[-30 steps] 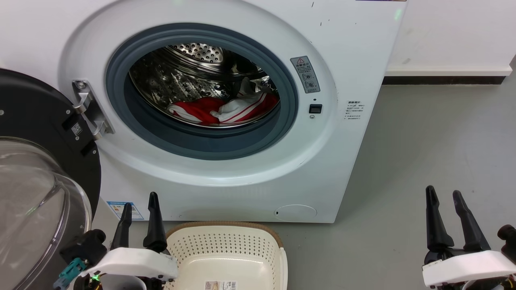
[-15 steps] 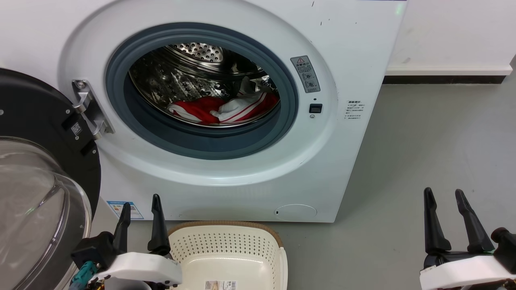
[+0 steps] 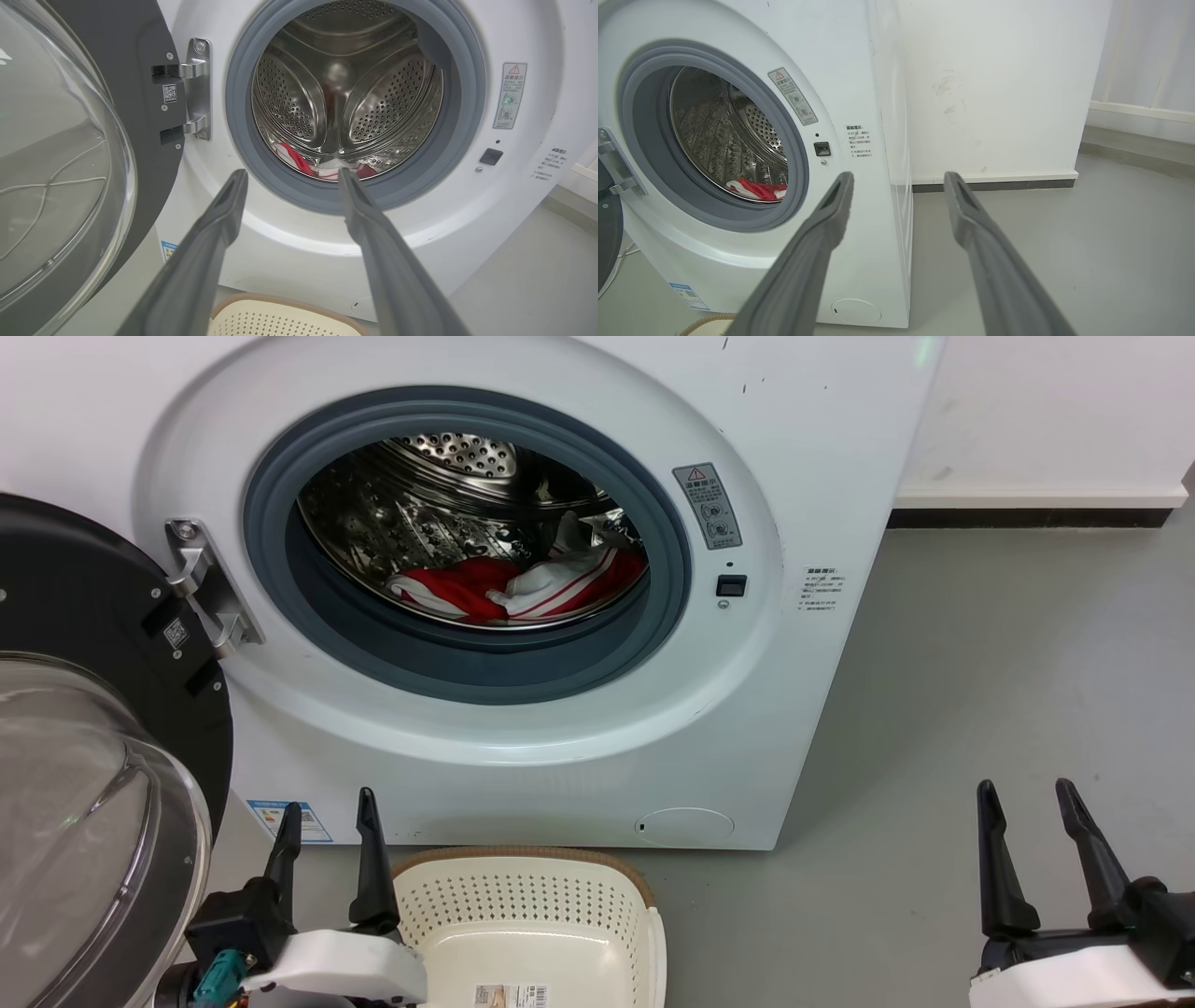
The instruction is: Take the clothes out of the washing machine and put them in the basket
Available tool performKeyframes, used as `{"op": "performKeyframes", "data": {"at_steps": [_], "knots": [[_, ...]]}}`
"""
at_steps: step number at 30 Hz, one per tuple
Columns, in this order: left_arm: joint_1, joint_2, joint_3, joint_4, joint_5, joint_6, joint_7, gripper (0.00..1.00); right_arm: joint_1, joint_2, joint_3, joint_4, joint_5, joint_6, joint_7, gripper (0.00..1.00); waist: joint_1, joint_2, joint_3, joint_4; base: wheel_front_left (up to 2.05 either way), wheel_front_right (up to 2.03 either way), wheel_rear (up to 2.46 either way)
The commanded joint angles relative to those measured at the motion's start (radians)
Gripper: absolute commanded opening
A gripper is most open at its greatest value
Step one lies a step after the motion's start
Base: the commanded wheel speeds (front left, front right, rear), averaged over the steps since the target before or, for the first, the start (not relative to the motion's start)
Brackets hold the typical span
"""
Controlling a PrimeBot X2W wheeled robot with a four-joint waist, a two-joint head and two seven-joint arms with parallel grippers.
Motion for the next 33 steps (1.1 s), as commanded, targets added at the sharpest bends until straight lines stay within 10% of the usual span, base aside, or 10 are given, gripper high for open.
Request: {"op": "performKeyframes", "data": {"at_steps": [1,33], "knots": [[0.004,0.002,-0.003,-0.009,0.023,0.004,-0.01,1.0,0.009,0.0,0.001,-0.013,-0.021,0.0,-0.01,1.0,0.0,0.0,0.0,0.001,0.0,0.0,0.0],[0.033,0.002,-0.012,0.014,0.176,0.011,-0.059,1.0,0.047,0.0,-0.006,-0.014,-0.159,0.0,-0.059,1.0,0.0,0.0,-0.006,0.002,0.0,0.0,0.0]]}}
